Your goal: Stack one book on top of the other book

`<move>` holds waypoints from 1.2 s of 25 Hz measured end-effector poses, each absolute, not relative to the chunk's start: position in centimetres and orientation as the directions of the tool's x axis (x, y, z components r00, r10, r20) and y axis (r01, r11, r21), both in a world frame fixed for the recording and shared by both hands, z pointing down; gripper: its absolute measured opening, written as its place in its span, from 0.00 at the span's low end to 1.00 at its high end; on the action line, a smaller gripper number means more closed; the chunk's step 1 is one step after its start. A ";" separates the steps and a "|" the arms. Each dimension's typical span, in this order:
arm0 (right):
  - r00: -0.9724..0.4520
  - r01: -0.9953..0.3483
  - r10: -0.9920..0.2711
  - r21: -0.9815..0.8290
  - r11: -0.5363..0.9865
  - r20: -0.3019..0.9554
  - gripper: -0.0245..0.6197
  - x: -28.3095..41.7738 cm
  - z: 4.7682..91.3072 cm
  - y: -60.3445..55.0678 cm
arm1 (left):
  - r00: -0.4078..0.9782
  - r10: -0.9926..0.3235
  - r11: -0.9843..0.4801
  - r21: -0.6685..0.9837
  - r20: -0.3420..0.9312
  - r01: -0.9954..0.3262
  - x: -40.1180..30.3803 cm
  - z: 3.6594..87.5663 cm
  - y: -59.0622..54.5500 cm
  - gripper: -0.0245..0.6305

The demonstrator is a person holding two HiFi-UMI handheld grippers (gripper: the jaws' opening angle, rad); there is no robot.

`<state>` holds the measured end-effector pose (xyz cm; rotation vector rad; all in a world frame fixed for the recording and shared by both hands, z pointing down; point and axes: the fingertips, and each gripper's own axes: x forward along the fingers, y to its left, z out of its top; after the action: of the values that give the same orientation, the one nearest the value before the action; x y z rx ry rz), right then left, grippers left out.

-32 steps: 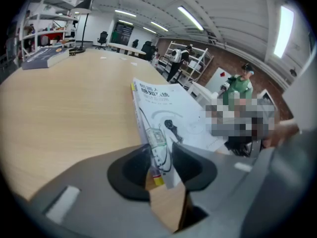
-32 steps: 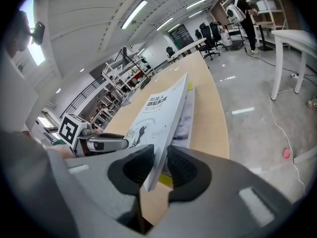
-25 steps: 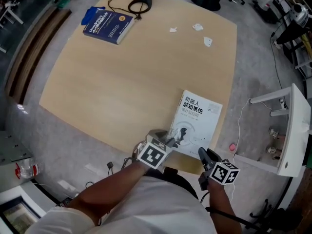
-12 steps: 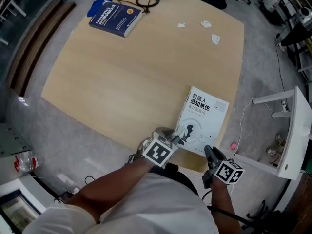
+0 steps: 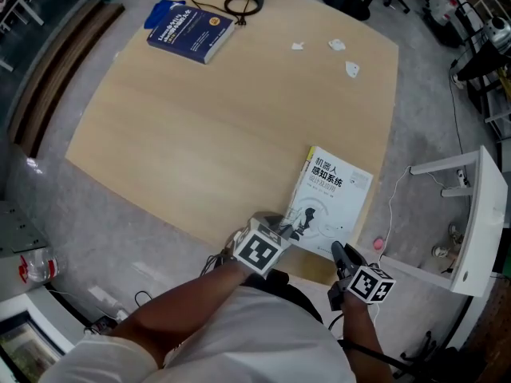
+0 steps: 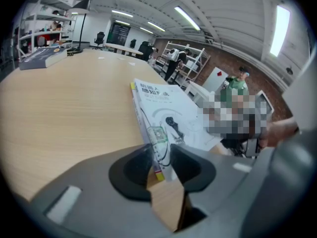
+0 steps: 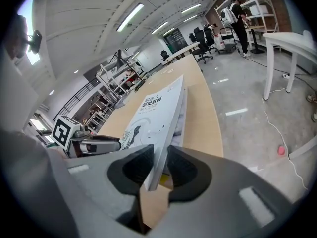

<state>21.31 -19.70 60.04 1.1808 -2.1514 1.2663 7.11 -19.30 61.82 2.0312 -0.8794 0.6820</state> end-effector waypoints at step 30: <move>-0.527 -0.849 -0.437 -0.428 0.310 0.729 0.34 22.9 59.8 -23.0 | 0.580 -0.393 -0.377 0.450 0.714 -0.810 4.3 61.1 -21.2 0.19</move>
<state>22.86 -23.00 59.75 1.1371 -2.0972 1.1250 4.32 -21.21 61.06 1.9894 -0.9598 0.6432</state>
